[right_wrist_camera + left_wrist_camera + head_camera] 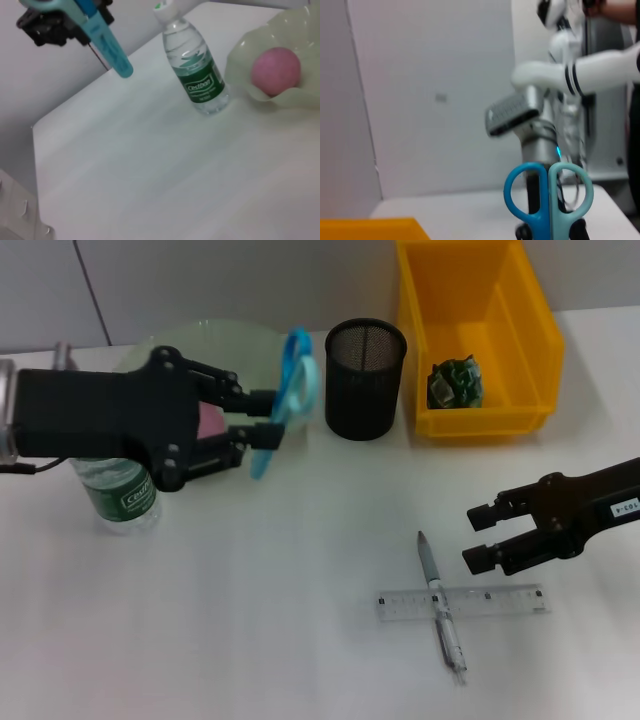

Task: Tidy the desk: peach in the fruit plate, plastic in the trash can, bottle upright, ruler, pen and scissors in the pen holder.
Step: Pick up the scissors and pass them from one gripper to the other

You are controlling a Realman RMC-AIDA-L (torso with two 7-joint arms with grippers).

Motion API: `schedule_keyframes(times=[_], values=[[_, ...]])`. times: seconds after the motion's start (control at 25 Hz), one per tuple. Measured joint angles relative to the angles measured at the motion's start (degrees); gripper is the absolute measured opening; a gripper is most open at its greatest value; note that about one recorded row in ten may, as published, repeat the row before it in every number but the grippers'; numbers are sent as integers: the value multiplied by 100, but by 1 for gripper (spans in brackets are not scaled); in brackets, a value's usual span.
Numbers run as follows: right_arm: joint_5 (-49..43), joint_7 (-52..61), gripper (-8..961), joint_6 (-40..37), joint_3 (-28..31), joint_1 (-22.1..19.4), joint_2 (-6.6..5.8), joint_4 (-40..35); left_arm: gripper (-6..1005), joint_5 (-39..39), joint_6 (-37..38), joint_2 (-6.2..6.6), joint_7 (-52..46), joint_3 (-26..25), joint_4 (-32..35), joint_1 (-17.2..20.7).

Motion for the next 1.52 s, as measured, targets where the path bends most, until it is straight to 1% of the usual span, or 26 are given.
schedule_keyframes(times=[0.16,0.24,0.28,0.32,0.36,0.44,0.48,0.6,0.64,0.68,0.72,0.76,0.84,0.88,1.0,1.04,1.08,1.12,1.2,1.24,1.28,1.32,1.4,1.44,1.48,1.52], values=[[10,-159,807,-55,69,-23,53,3,219,-516,-85,-14,131,23,-355,180],[11,-294,807,-61,143,-46,98,22,219,-516,-85,-14,131,23,-355,180],[12,-414,807,-67,208,-58,127,74,218,-716,-164,-29,326,45,-648,225],[12,-414,807,-67,208,-58,127,74,218,-716,-164,-29,326,45,-648,225],[13,-477,808,-70,233,-66,132,113,218,-813,-214,-41,497,53,-897,227],[16,-550,808,-71,247,-85,135,153,217,-813,-214,-41,497,53,-897,227],[20,-619,808,-73,268,-125,148,167,217,-1001,-280,-57,768,65,-1350,201],[25,-697,808,-77,304,-162,161,183,216,-1134,-310,-59,938,66,-1596,192],[27,-736,808,-80,325,-180,171,199,215,-1265,-331,-59,1116,66,-1862,186],[34,-838,808,-89,365,-213,189,228,215,-1473,-397,-65,1508,66,-2414,181],[34,-838,808,-89,365,-213,189,228,215,-1473,-397,-65,1508,66,-2414,181],[36,-881,808,-92,382,-227,195,235,215,-1540,-453,-73,1711,66,-2681,177],[39,-948,808,-99,393,-258,209,247,214,-1558,-474,-77,1778,66,-2781,174],[47,-1002,808,-100,416,-299,222,251,214,-1638,-610,-84,2117,60,-3215,162],[113,-1097,807,-100,508,-369,258,254,213,-1789,-837,-84,2627,48,-3754,156],[167,-1149,806,-100,568,-413,285,252,212,-1870,-904,-84,2788,41,-3912,157],[314,-1246,806,-92,668,-500,346,241,212,-1995,-976,-83,3018,27,-4130,162],[314,-1246,806,-92,668,-500,346,241,212,-1995,-976,-83,3018,27,-4130,162],[435,-1350,806,-47,743,-590,443,212,211,-2049,-1011,-84,3119,18,-4217,170],[462,-1427,806,-11,802,-632,513,192,211,-2167,-1093,-83,3267,8,-4347,187],[478,-1601,806,114,1003,-714,668,138,210,-2207,-1124,-84,3303,6,-4386,195],[478,-1601,806,114,1003,-714,668,138,210,-2260,-1164,-86,3353,4,-4433,205],[504,-1851,806,279,1297,-786,814,114,209,-2358,-1260,-89,3443,5,-4522,222],[543,-1971,806,331,1411,-811,861,135,209,-2367,-1288,-90,3461,7,-4556,225],[770,-2287,806,369,1566,-866,894,308,209,-2380,-1322,-90,3497,7,-4611,227],[770,-2287,806,369,1566,-866,894,308,209,-2380,-1322,-90,3497,7,-4611,227]])
